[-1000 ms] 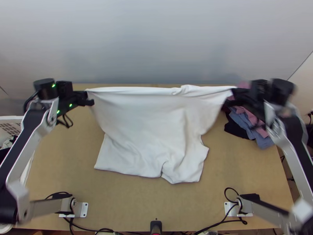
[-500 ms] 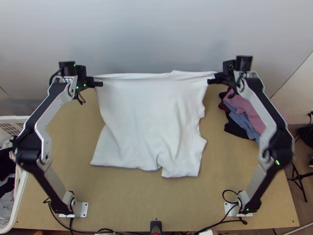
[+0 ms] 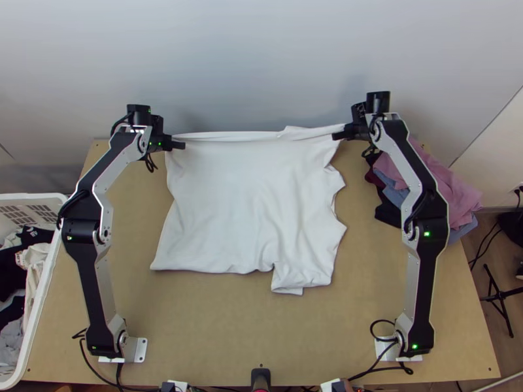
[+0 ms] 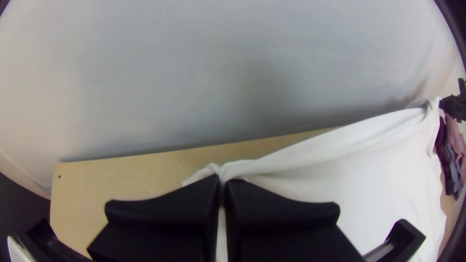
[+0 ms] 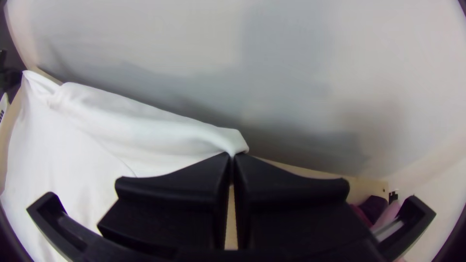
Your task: Fold the t-shirt
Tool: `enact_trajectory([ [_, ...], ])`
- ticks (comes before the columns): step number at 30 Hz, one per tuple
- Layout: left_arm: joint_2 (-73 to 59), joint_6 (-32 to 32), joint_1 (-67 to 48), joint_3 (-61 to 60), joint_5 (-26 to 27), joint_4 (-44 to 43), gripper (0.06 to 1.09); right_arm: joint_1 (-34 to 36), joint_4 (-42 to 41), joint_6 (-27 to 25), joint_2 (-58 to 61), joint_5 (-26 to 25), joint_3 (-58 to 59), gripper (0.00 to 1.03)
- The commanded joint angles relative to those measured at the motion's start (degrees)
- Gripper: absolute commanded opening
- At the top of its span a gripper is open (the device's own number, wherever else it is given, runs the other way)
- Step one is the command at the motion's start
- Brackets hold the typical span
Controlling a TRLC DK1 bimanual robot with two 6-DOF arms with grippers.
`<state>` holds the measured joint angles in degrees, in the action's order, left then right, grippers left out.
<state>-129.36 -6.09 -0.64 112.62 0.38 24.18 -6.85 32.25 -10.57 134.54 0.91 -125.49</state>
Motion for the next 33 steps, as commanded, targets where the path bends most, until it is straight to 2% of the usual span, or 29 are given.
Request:
enact_trajectory([
  [1, -4.0, -1.3, -0.6, 2.5, 0.1, 2.0, 0.1, -2.0, 3.3, 0.5, 3.0, -0.1, -1.7, 0.03],
  [5, -3.7, -5.5, -2.0, 2.4, 0.7, 10.1, 0.1, -2.4, 8.3, 1.5, 2.2, -0.1, -1.6, 0.03],
  [8, -2.1, -5.1, -1.7, 0.5, 1.4, 11.0, 0.1, -2.7, 12.6, 1.9, 1.0, -0.1, -1.3, 0.03],
  [14, 1.2, -4.5, -0.6, 0.3, 5.9, 16.2, 0.1, -4.4, 13.5, 2.1, -6.1, 0.4, 4.3, 0.03],
  [18, 3.9, -5.0, -0.6, -0.7, 7.8, 21.1, 0.1, -4.7, 18.6, 3.6, -9.2, 6.1, 6.8, 0.03],
  [20, 5.7, -5.3, -0.7, -3.2, 8.7, 21.7, 0.1, -5.3, 20.0, 4.2, -11.5, 8.0, 9.9, 0.03],
  [25, 8.3, -8.1, -1.5, -10.1, 8.7, 23.4, 0.1, -7.3, 20.0, 4.1, -16.3, 8.1, 17.2, 0.03],
  [33, 11.9, -8.2, -1.1, -17.3, 8.8, 21.2, 0.1, -5.6, 18.6, 5.1, -19.7, 8.5, 23.5, 0.03],
])
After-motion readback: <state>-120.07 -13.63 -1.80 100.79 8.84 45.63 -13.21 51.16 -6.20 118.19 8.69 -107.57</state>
